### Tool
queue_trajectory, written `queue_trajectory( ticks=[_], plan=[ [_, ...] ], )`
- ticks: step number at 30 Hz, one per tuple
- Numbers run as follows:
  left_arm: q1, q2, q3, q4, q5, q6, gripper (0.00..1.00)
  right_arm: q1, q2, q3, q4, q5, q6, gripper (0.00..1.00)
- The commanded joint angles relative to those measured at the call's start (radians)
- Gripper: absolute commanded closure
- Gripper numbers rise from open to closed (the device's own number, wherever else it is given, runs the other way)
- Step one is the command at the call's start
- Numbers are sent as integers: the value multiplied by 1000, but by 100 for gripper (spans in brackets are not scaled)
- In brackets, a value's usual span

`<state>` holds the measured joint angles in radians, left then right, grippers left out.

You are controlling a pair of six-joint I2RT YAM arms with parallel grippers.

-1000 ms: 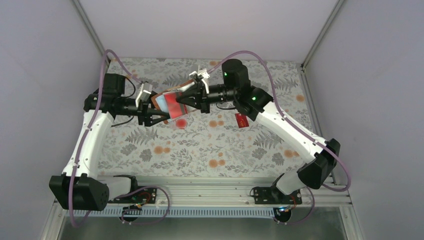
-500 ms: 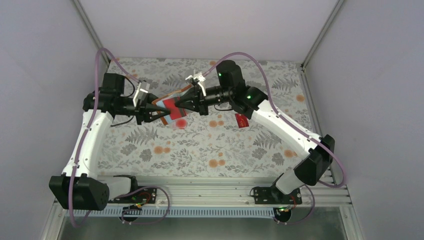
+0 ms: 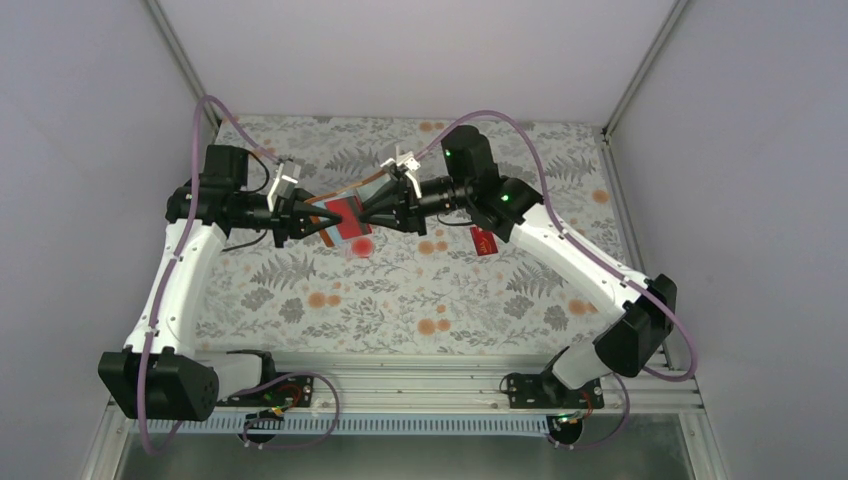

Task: Take the credit cards out of the card holder

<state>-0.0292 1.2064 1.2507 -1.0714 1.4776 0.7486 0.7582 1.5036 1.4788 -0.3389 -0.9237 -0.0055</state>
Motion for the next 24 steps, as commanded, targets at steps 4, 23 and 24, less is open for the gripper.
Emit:
queue_trajectory(
  ticks=[4,23,24],
  plan=[
    [-3,-13,5,6,59,36,98,-13,-20,-38,-13,19,-16,87],
    [-3,-9,15,-77,89,138,85,-54,-83,-59,14,-14,-10,96],
    [-3,-8,16,-70,86,132,90,-54,-80,-57,14,-17,-10,96]
  ],
)
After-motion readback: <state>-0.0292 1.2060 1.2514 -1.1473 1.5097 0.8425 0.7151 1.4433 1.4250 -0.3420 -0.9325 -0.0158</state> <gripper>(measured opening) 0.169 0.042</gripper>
